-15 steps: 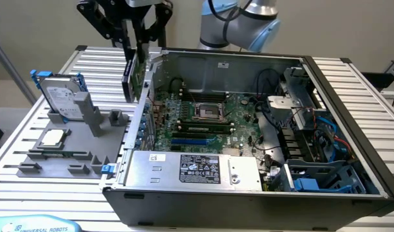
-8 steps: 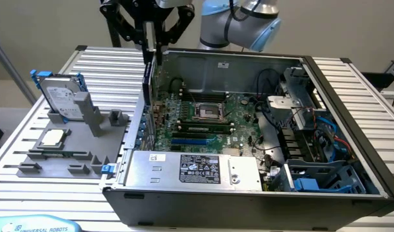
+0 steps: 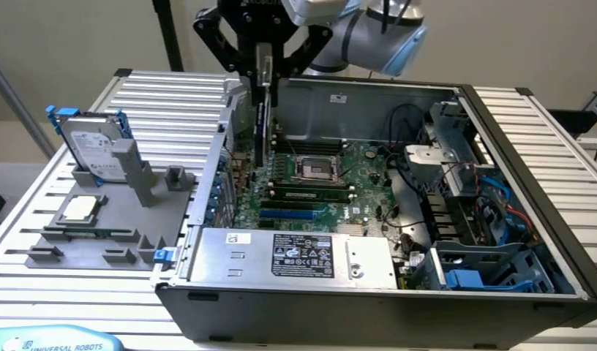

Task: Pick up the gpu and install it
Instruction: 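Pick up the gpu and move the gpu toward the slot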

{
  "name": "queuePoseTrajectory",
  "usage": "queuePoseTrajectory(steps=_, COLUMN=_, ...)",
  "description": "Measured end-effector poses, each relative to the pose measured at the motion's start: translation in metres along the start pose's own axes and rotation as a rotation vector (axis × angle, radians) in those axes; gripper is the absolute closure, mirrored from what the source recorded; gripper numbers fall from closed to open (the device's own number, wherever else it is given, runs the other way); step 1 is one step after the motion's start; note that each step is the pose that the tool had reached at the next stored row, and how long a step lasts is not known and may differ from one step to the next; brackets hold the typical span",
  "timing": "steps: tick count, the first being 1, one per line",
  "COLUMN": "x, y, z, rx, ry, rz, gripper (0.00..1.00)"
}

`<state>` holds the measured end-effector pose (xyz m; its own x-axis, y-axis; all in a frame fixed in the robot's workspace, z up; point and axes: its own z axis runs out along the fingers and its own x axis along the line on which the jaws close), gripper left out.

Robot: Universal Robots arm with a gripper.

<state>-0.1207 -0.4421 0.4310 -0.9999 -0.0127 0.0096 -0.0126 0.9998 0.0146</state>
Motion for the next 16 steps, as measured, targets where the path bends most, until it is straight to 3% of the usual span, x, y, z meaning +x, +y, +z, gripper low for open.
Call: queuePoseTrajectory(steps=16, x=-0.073, y=0.0128, z=0.0286, rx=0.0046, ry=0.0002, rz=0.000, gripper=0.73)
